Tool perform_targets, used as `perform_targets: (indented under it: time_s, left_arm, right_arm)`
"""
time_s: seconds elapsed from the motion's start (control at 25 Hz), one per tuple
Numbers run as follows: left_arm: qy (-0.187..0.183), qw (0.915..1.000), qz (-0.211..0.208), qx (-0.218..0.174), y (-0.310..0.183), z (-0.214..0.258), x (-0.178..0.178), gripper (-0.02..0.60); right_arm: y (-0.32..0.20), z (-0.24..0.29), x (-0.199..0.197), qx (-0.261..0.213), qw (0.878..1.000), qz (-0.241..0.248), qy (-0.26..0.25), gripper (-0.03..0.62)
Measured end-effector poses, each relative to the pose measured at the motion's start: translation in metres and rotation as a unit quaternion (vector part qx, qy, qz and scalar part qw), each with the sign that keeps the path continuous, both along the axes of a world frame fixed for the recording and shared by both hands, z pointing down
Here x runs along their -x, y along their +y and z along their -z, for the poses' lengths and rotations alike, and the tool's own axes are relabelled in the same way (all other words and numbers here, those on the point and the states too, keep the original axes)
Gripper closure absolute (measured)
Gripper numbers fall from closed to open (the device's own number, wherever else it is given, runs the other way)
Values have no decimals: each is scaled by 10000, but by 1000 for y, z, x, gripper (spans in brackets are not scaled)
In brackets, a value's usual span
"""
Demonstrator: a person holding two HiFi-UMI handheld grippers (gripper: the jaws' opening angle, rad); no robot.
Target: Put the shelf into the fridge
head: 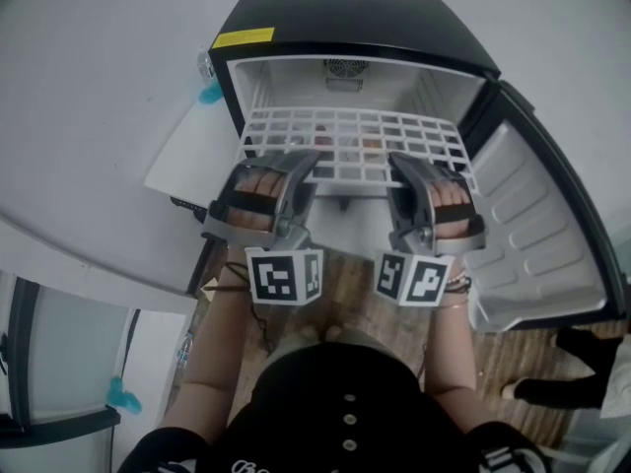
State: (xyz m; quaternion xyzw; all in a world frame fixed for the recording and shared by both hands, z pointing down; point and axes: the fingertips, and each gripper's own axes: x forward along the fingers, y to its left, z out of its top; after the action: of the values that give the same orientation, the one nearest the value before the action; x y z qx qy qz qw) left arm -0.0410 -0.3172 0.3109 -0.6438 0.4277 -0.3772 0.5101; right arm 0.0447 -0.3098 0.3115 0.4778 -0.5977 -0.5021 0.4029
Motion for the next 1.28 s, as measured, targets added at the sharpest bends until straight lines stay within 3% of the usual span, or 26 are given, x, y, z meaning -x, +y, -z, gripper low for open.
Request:
perform_targets:
  time_s: [1.28]
  left_arm:
    - [69,9997,46,212,-30,-12,-3,534]
  right_arm:
    - [-37,-14,-3,189,9998,36,-69,542]
